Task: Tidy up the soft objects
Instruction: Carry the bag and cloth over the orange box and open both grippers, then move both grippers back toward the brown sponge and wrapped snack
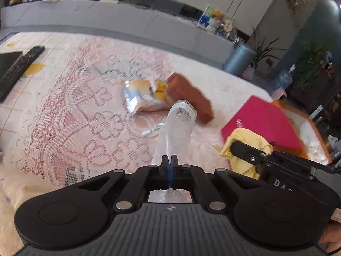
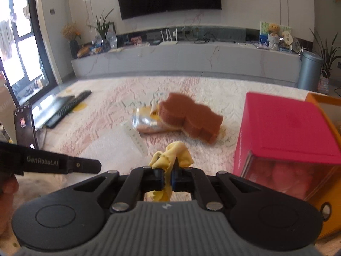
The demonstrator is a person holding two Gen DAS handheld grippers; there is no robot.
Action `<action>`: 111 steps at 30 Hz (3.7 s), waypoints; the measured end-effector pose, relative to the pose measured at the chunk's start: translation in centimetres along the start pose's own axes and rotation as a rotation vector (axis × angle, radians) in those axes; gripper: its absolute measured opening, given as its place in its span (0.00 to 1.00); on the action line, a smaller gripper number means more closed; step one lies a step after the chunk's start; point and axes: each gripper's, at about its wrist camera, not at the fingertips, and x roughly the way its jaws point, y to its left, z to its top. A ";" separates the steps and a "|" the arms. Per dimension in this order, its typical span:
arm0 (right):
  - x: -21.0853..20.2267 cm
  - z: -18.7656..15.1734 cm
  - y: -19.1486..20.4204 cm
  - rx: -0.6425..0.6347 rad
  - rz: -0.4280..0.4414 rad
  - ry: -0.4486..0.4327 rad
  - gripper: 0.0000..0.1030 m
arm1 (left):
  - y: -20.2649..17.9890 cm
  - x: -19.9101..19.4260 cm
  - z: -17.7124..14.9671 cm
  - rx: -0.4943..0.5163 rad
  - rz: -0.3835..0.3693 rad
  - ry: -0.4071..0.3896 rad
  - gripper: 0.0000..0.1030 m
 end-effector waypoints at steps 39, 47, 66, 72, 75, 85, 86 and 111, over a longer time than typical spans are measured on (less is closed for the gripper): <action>-8.8 3.7 -26.3 0.288 -0.165 0.142 0.03 | -27.8 14.8 5.0 0.281 -0.237 0.262 0.00; -4.0 3.2 -26.6 0.220 -0.139 0.345 0.04 | -28.8 17.0 4.1 0.421 -0.132 0.369 0.00; -4.7 4.7 -24.5 0.034 -0.181 0.400 0.32 | -28.9 15.1 5.9 0.416 -0.252 0.315 0.41; -7.2 5.8 -23.4 0.028 -0.201 0.335 0.32 | -27.4 12.1 6.9 0.380 -0.229 0.227 0.35; -8.7 6.6 -23.0 0.032 -0.205 0.283 0.32 | -26.3 10.6 7.0 0.365 -0.223 0.177 0.31; -5.4 6.7 -21.1 0.063 -0.144 0.374 0.23 | -21.9 8.3 5.9 0.360 -0.121 0.128 0.28; -4.7 6.4 -21.2 0.071 -0.154 0.397 0.23 | -21.3 8.0 5.9 0.358 -0.114 0.123 0.28; -6.4 7.5 -9.3 -0.058 -0.131 0.114 0.29 | -7.7 1.7 5.1 0.283 -0.020 -0.109 0.26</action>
